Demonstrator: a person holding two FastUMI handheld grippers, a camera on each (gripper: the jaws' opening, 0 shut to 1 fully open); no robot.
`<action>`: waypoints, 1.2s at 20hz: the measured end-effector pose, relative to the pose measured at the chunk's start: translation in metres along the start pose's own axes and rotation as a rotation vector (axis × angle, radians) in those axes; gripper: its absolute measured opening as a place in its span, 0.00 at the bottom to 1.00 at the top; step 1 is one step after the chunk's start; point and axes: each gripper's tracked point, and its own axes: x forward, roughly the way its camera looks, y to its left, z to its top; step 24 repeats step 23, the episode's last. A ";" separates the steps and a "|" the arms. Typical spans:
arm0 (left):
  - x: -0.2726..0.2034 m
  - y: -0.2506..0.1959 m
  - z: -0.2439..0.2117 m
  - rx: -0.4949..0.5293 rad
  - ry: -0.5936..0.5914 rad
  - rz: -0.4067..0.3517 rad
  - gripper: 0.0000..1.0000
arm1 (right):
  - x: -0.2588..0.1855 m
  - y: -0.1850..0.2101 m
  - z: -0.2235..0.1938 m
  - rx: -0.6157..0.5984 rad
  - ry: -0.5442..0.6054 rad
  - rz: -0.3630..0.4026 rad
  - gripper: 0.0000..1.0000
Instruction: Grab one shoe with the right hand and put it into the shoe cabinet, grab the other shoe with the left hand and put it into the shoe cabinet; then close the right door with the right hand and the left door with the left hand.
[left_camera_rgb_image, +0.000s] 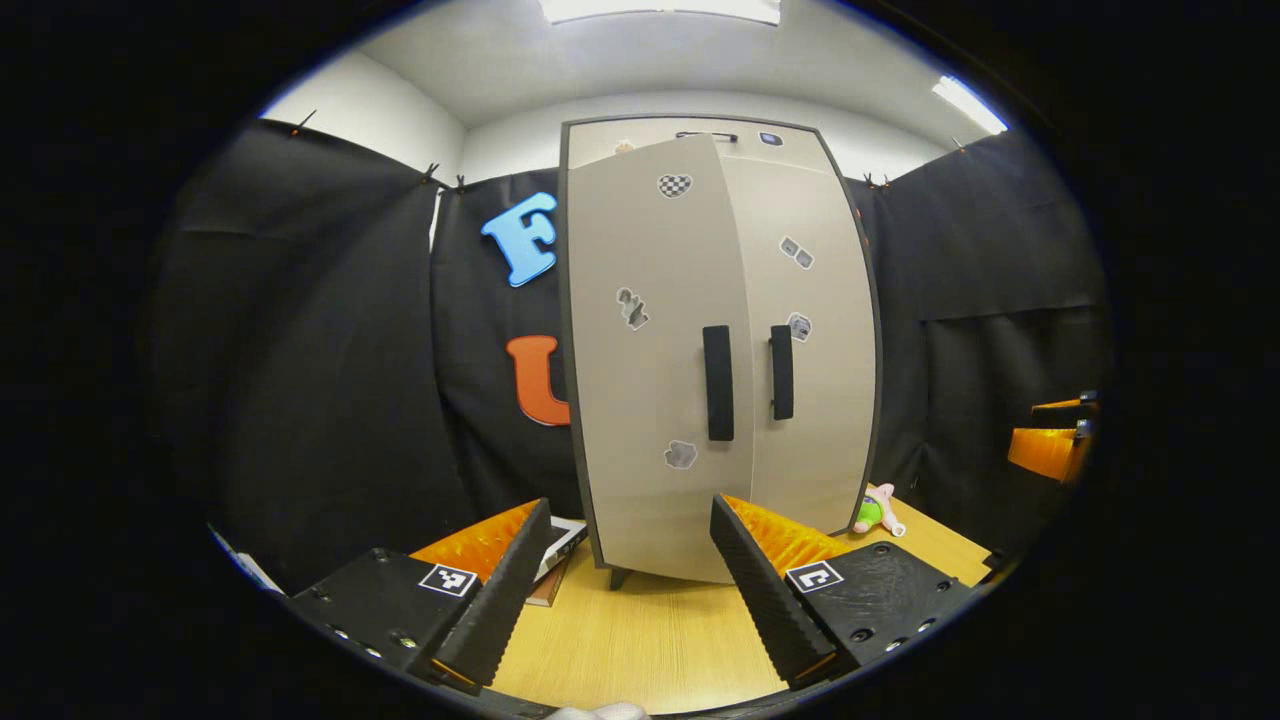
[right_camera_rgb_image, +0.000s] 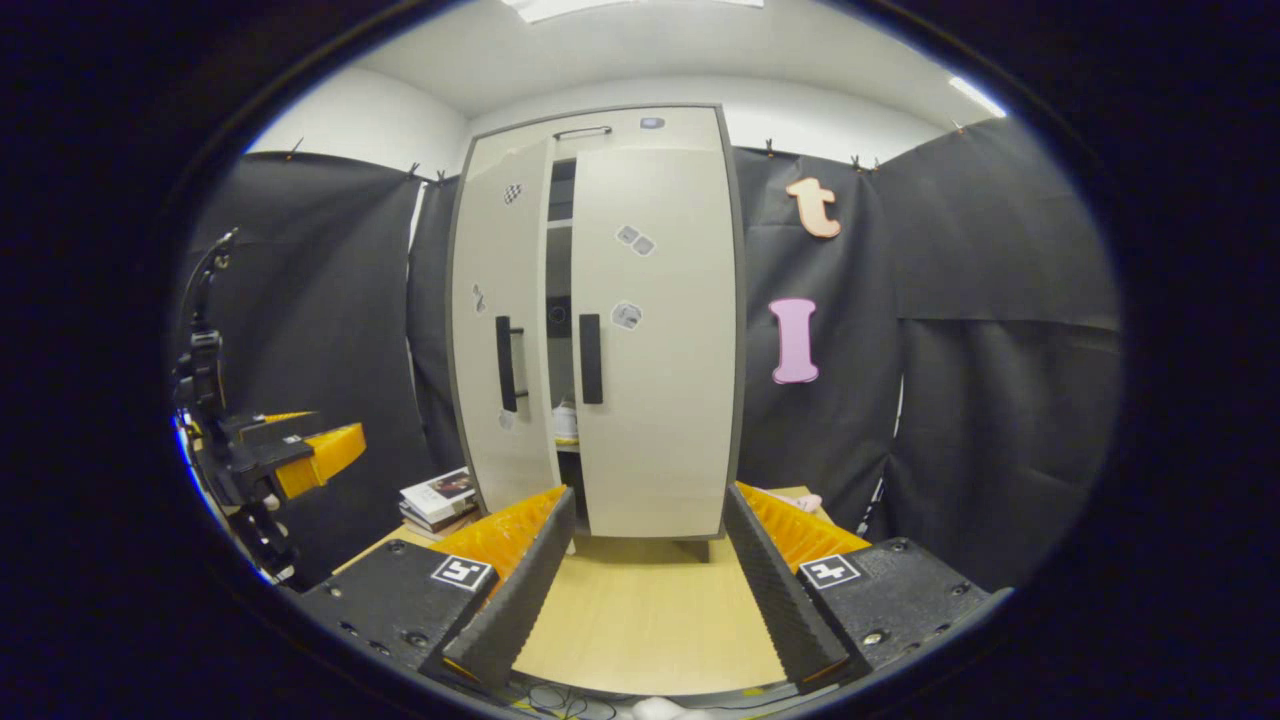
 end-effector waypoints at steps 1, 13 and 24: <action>-0.005 0.004 -0.002 -0.016 0.007 0.007 0.96 | -0.001 0.002 -0.001 0.004 0.000 -0.004 0.97; -0.024 0.020 0.000 -0.008 0.008 0.009 0.96 | -0.009 0.012 -0.007 -0.011 0.007 -0.011 0.97; -0.028 0.017 0.008 0.018 -0.009 0.001 0.96 | -0.013 0.015 -0.002 -0.007 -0.014 -0.010 0.97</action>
